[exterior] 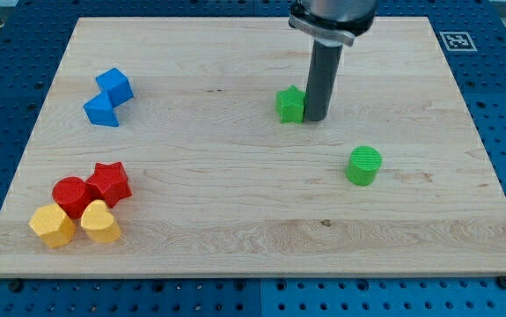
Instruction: Push the green star to the right side of the blue cube
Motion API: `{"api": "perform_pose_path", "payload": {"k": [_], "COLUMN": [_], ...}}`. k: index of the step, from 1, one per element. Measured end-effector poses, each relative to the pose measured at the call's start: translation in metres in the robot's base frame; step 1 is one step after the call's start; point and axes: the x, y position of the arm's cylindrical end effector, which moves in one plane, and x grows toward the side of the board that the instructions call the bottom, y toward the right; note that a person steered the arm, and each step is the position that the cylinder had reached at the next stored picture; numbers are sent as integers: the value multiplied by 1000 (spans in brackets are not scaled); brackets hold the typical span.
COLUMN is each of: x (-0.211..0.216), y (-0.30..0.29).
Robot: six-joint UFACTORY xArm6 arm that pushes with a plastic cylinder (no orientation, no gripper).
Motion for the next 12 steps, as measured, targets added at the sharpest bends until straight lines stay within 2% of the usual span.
{"api": "perform_pose_path", "payload": {"k": [1,3,5,7,10,12], "x": [-26,-30,24,39,3,-6], "y": [-9,-32,-55,-58,-121,-148]}}
